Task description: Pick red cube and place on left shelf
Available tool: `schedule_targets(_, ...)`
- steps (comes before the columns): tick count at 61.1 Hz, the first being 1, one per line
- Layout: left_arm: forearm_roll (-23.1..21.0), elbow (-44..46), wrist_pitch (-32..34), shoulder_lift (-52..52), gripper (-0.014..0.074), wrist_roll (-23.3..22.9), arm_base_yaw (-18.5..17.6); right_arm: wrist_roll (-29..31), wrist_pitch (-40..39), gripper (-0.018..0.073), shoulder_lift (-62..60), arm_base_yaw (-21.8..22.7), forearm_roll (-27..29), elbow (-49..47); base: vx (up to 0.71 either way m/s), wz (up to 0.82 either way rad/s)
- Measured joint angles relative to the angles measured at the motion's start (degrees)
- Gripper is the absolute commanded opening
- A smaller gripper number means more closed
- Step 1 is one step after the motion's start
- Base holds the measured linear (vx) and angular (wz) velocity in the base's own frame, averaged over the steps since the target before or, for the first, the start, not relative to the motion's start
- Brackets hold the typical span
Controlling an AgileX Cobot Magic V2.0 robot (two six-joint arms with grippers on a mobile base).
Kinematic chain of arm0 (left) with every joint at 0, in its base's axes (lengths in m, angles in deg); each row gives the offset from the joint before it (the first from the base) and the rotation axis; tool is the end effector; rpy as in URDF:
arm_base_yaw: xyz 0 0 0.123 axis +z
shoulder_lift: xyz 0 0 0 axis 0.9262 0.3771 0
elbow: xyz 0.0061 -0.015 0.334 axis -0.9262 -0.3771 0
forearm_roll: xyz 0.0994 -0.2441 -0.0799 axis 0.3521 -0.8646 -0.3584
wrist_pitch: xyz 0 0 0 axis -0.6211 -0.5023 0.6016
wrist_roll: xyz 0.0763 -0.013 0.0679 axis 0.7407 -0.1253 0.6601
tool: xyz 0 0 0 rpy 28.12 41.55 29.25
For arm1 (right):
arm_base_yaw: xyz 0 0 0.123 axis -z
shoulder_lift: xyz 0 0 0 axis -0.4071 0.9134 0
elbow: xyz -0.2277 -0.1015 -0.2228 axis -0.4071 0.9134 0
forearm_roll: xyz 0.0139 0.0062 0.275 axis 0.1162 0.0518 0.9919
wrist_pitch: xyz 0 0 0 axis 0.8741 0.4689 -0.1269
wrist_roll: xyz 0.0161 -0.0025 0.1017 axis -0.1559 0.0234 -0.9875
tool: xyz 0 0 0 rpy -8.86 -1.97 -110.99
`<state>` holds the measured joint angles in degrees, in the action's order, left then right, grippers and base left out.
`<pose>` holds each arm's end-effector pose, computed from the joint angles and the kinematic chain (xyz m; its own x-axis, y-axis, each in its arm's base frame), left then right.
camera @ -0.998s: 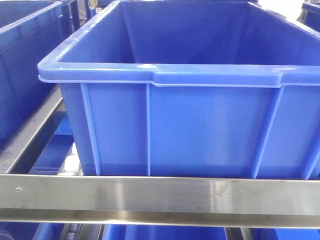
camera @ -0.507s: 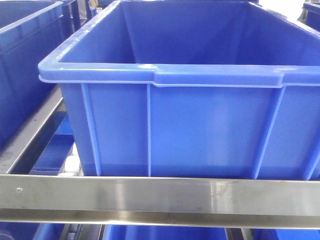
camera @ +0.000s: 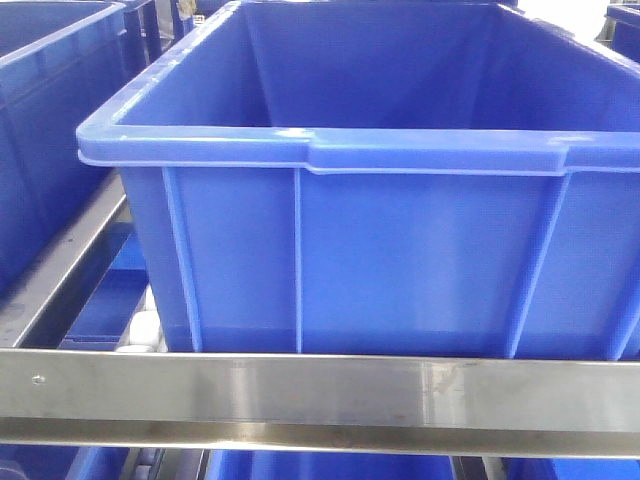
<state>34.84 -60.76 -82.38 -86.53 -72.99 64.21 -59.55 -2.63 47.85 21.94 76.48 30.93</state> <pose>0.0422 -0.0027 0.2105 0.0861 0.0459 -0.9952 0.0591 0.9969 0.0511 0.0432 0.0009 0.1998 0.0288 0.0217 -0.9993 -0.0306 0.9993 0.0208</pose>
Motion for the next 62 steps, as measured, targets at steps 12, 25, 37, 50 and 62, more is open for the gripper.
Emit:
schedule_targets(12, 0.0, 0.0, 0.0, 0.0, 0.0106, 0.0, 0.0, 0.0, 0.0, 0.0057, 0.0, 0.0, 0.0, 0.0, 0.0, 0.0)
schedule_targets(25, 0.0, 0.0, 0.0, 0.0, 0.0106, 0.0, 0.0, 2.43, 0.0, 0.0057, 0.0, 0.0, 2.06, 0.0, 0.0, 0.0)
schedule_targets(37, 0.0, 0.0, 0.0, 0.0, 0.0106, 0.0, 0.0, 2.99, 0.0, 0.0057, 0.0, 0.0, 2.51, 0.0, 0.0, 0.0)
schedule_targets(50, 0.0, 0.0, 0.0, 0.0, 0.0106, 0.0, 0.0, 3.09, 0.1, 0.0057, 0.0, 0.0, 2.6, 0.0, 0.0, 0.0)
schedule_targets(62, 0.0, 0.0, 0.0, 0.0, 0.0106, 0.0, 0.0, 3.09, 0.1, 0.0057, 0.0, 0.0, 2.6, 0.0, 0.0, 0.0)
